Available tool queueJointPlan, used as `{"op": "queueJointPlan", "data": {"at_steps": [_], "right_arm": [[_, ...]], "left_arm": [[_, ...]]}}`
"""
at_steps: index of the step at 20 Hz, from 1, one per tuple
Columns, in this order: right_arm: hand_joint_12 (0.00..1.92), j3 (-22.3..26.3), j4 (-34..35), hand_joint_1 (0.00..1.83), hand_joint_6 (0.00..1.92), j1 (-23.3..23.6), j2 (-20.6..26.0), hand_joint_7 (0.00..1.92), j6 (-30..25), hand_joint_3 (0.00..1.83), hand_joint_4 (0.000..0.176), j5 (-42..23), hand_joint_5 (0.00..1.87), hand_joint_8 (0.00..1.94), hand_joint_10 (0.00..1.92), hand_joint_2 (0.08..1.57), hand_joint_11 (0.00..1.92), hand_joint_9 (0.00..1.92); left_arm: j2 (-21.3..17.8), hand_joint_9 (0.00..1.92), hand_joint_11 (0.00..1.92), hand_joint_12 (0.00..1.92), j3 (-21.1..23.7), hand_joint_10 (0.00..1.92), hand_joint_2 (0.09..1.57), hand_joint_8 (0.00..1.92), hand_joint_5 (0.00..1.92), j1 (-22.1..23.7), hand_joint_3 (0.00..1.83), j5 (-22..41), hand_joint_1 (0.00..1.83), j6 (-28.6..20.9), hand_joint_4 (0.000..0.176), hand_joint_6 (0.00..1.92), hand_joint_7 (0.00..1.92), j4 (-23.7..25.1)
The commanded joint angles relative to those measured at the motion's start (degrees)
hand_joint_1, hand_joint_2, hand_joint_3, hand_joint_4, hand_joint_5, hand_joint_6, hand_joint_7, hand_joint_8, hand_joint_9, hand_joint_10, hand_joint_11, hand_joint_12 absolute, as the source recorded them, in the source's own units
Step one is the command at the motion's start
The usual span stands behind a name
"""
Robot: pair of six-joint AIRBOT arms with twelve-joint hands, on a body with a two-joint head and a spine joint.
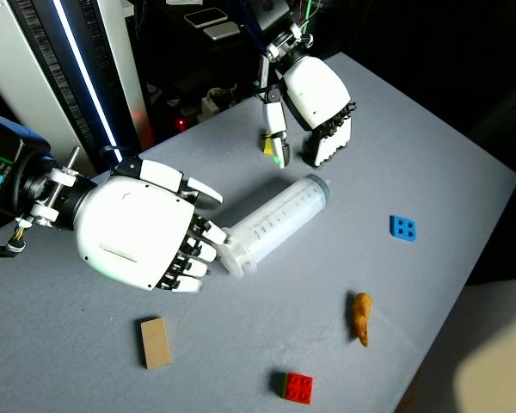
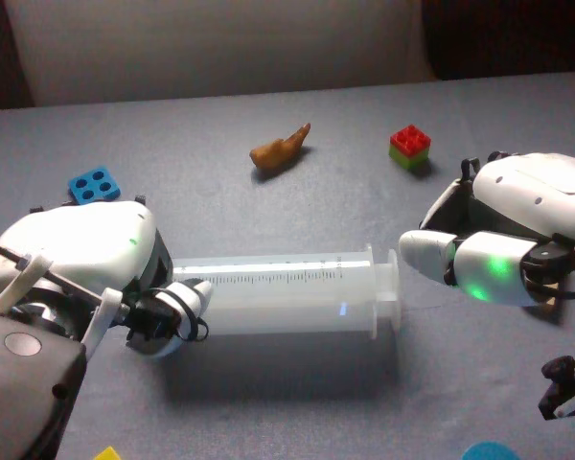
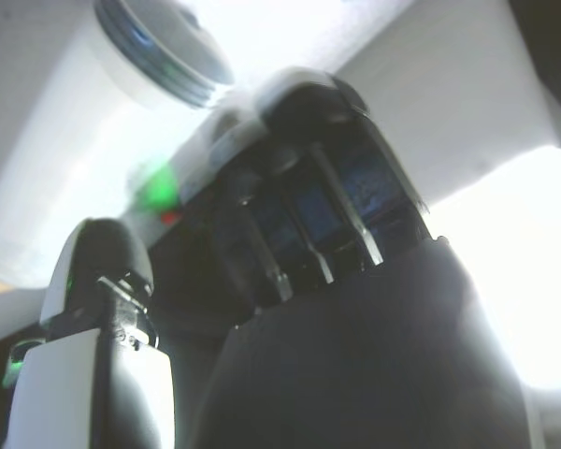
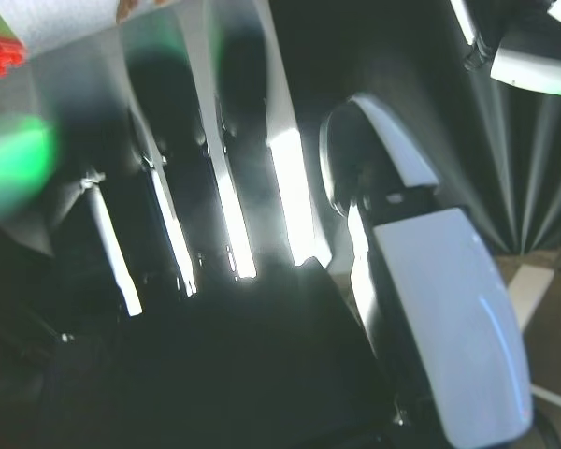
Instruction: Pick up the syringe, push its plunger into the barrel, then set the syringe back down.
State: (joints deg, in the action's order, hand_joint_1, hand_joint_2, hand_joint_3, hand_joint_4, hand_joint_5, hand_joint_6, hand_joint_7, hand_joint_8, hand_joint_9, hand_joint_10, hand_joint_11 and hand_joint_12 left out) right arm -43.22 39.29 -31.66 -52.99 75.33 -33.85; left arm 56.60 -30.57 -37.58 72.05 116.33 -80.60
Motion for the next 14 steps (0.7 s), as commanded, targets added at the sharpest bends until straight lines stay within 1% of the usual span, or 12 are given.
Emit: {"op": "queueJointPlan", "data": {"at_steps": [1,2,3,5,7,9,14], "right_arm": [[1.92,0.2,-1.8,0.13,1.92,0.5,0.3,1.26,-0.2,0.01,0.000,-5.3,1.13,1.94,1.92,1.48,1.56,1.41],[1.92,0.3,-1.8,0.14,1.92,0.5,0.3,1.26,-0.7,0.01,0.000,-5.2,1.13,1.94,1.92,1.49,1.57,1.41],[1.92,0.4,-1.8,0.14,1.92,0.5,0.3,1.26,-0.8,0.01,0.000,-5.2,1.13,1.94,1.92,1.49,1.57,1.41],[1.92,0.5,-1.8,0.18,1.92,0.5,0.3,1.25,-0.8,0.00,0.000,-5.2,1.11,1.94,1.92,1.50,1.57,1.41],[1.92,0.6,-1.8,0.15,1.92,0.5,0.3,1.25,-0.8,0.01,0.000,-5.0,1.10,1.94,1.92,1.51,1.56,1.40],[1.92,0.7,-1.8,0.16,1.92,0.5,0.4,1.24,-0.8,0.00,0.000,-4.8,1.09,1.94,1.92,1.51,1.56,1.40],[1.92,0.8,-1.7,0.17,1.92,0.7,0.4,1.21,-0.6,0.00,0.000,-4.6,1.08,1.94,1.92,1.50,1.51,1.36]], "left_arm": [[-0.4,1.44,1.52,1.92,0.1,1.92,1.38,1.92,1.36,0.7,0.01,3.2,0.44,-0.1,0.000,1.92,1.41,4.5],[-0.5,1.49,1.58,1.92,0.1,1.92,1.39,1.92,1.38,1.1,0.01,3.0,0.42,0.3,0.000,1.92,1.45,4.5],[-0.5,1.49,1.58,1.92,0.0,1.92,1.39,1.92,1.38,1.1,0.01,2.9,0.42,0.4,0.000,1.92,1.45,4.5],[-0.5,1.57,1.67,1.92,0.0,1.92,1.39,1.92,1.41,1.1,0.01,2.8,0.37,0.7,0.000,1.92,1.53,4.5],[-0.5,1.55,1.64,1.92,-0.1,1.92,1.39,1.92,1.39,1.1,0.00,2.4,0.39,1.0,0.000,1.92,1.50,4.5],[-0.5,1.52,1.61,1.92,0.0,1.92,1.39,1.92,1.38,1.0,0.00,1.9,0.42,1.0,0.000,1.92,1.48,4.5],[-0.5,1.51,1.58,1.92,-0.4,1.92,1.40,1.92,1.35,2.6,0.01,1.3,0.36,1.2,0.000,1.92,1.47,4.5]]}}
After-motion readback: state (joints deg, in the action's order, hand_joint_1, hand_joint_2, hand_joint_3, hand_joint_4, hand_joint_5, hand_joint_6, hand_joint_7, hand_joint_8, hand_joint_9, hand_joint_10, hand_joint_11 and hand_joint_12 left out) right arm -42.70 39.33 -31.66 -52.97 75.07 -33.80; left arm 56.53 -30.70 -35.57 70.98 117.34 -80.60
